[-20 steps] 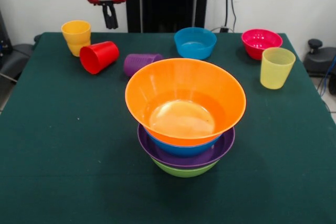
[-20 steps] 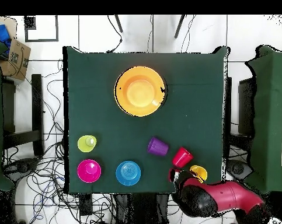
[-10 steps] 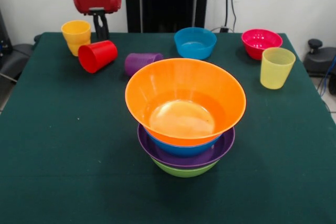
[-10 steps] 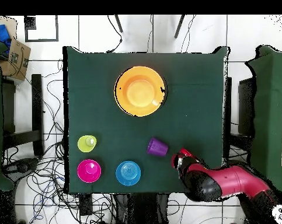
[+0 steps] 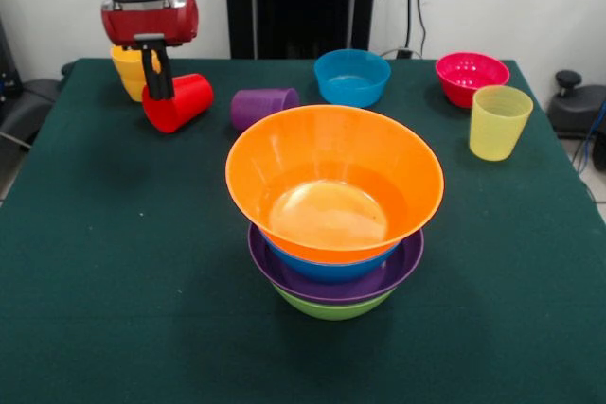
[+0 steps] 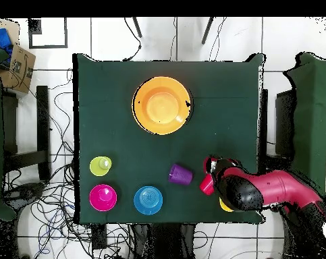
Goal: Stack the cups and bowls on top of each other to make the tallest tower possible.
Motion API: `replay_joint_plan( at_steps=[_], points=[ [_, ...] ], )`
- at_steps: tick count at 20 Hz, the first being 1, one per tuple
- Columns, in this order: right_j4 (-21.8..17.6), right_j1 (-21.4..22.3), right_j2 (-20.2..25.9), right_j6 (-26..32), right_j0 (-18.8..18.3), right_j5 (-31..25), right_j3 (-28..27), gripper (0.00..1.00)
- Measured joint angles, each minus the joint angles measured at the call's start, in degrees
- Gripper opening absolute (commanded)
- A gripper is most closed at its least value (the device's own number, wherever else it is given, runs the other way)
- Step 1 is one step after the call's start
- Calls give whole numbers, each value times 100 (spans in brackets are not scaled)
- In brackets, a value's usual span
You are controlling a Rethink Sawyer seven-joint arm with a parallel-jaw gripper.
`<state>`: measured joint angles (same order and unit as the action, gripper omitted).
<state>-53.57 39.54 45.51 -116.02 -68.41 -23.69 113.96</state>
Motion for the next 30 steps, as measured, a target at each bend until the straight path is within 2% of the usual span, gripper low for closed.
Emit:
replay_joint_plan(
  at_steps=[5, 14, 23, 25, 30],
  points=[
    [38, -118, 276, 379, -215, -41, -227, 0],
    [-15, -367, 295, 596, -393, -42, -292, 0],
    [-470, -925, 171, 596, -393, -41, -383, 0],
    [-700, -1169, 55, 596, -391, -36, -395, 0],
    [-1011, -1442, -83, 596, -387, 21, -398, 0]
  ],
)
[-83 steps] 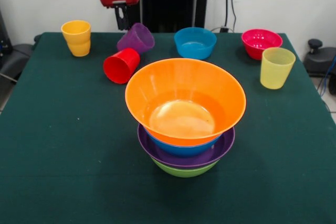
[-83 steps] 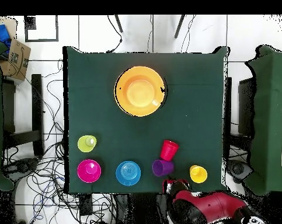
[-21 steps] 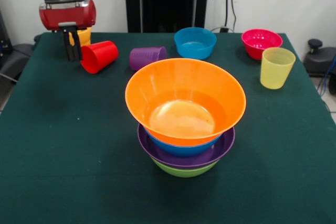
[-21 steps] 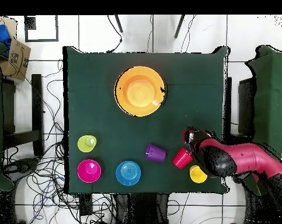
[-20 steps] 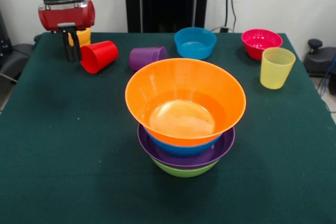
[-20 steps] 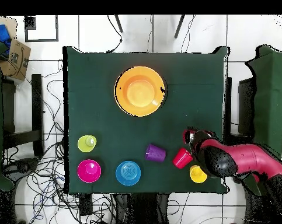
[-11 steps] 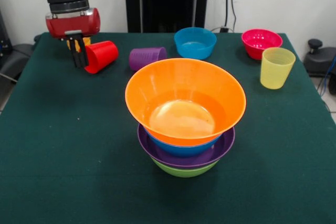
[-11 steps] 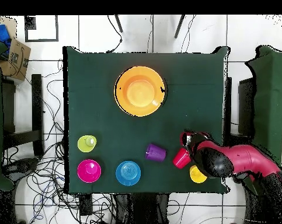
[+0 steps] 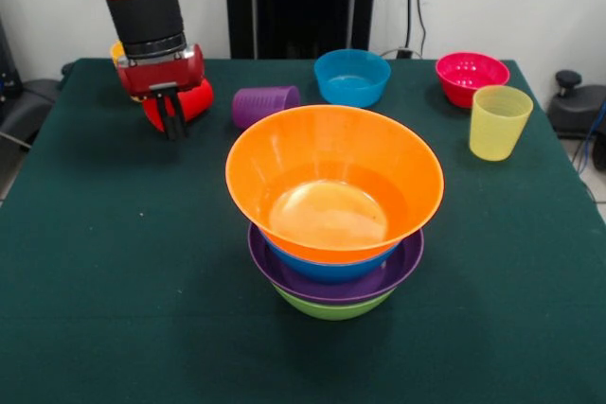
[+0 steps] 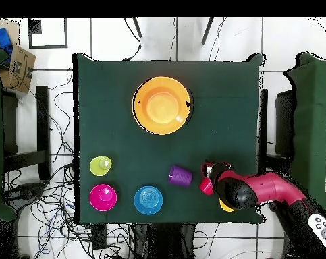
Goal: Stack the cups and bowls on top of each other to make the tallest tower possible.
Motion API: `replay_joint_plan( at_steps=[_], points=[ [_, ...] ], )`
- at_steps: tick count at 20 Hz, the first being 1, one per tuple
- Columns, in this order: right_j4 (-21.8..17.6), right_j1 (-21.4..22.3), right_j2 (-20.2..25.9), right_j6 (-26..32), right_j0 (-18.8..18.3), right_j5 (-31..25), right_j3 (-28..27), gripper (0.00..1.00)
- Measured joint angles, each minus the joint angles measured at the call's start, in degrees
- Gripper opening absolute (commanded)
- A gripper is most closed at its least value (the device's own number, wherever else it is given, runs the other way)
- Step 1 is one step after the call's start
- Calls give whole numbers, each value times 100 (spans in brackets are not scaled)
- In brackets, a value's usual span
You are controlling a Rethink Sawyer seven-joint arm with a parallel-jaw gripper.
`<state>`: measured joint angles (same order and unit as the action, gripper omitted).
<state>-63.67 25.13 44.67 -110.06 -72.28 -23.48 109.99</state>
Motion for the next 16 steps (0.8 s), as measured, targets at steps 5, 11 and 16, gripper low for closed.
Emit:
replay_joint_plan(
  at_steps=[5, 11, 16],
  points=[
    [-102, -153, -78, 0, -4, 18, -1, 0],
    [-106, -235, -102, 0, -78, 19, -2, 100],
    [-106, -290, -102, 0, -153, 19, -2, 100]
  ],
)
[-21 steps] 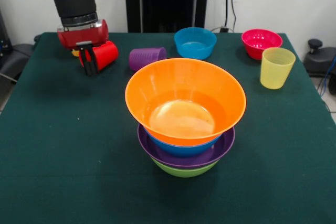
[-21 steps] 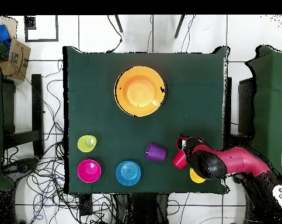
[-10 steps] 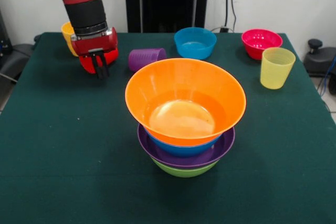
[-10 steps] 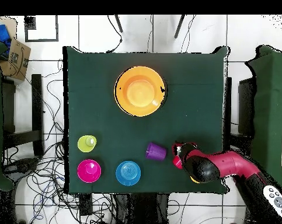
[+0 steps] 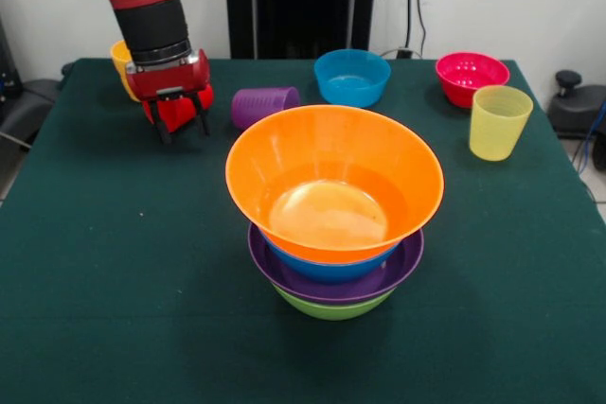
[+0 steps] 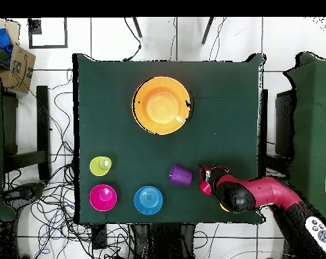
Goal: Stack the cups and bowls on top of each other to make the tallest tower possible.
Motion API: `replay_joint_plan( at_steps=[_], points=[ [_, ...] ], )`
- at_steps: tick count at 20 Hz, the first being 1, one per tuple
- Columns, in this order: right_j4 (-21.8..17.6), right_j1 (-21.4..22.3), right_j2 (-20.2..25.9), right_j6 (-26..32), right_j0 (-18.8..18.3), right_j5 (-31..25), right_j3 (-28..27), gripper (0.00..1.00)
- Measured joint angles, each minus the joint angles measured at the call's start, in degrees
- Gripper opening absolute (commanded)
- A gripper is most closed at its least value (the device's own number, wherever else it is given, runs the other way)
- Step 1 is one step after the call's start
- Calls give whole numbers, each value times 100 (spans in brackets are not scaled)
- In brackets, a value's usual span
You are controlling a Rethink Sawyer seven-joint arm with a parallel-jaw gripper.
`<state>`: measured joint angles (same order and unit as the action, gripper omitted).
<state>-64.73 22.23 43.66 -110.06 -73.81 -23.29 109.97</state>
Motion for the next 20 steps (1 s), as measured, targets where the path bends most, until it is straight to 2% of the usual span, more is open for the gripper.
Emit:
replay_joint_plan(
  at_steps=[10, 15, 20],
  points=[
    [23, -10, 1, 0, -34, -1, 0, 100],
    [269, 91, 15, 0, -145, -7, 110, 100],
    [604, 421, 40, 35, -402, -169, 432, 100]
  ],
)
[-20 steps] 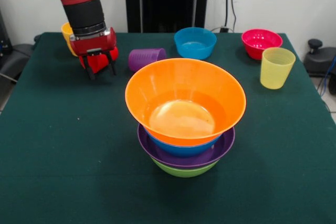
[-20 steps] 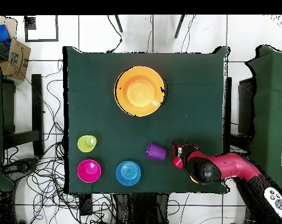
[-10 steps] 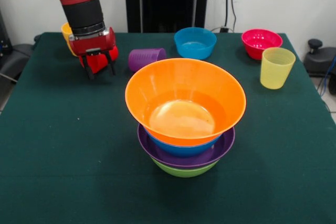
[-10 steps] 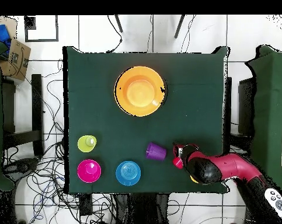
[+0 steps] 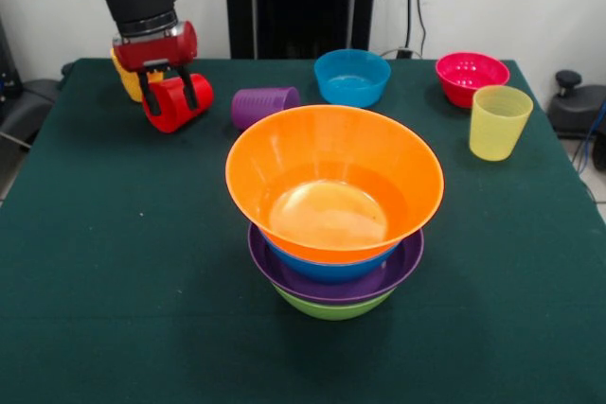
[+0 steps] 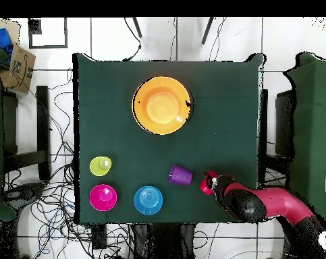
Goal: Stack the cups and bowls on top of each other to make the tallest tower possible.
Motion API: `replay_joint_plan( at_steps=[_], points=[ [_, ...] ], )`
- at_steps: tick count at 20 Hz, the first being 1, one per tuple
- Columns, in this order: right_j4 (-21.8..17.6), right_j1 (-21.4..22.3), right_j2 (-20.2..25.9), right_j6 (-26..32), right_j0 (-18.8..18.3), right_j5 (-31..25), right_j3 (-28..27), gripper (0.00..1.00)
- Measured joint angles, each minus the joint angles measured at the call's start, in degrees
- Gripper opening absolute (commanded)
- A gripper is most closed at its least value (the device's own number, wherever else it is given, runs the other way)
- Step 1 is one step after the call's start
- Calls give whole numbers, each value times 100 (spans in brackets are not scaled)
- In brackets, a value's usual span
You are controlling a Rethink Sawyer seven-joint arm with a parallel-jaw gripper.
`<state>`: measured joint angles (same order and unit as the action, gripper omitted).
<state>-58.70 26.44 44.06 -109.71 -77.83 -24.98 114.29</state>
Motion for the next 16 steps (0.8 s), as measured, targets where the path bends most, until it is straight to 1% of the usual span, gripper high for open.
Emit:
replay_joint_plan(
  at_steps=[3, 7, 11, 16],
  points=[
    [30, 83, -2, 58, -99, -225, 93, 100],
    [24, 85, -1, 72, -143, -352, 159, 100],
    [23, 86, -14, 72, -202, -357, 250, 100],
    [-88, 60, -93, 72, -218, -357, 337, 100]
  ],
)
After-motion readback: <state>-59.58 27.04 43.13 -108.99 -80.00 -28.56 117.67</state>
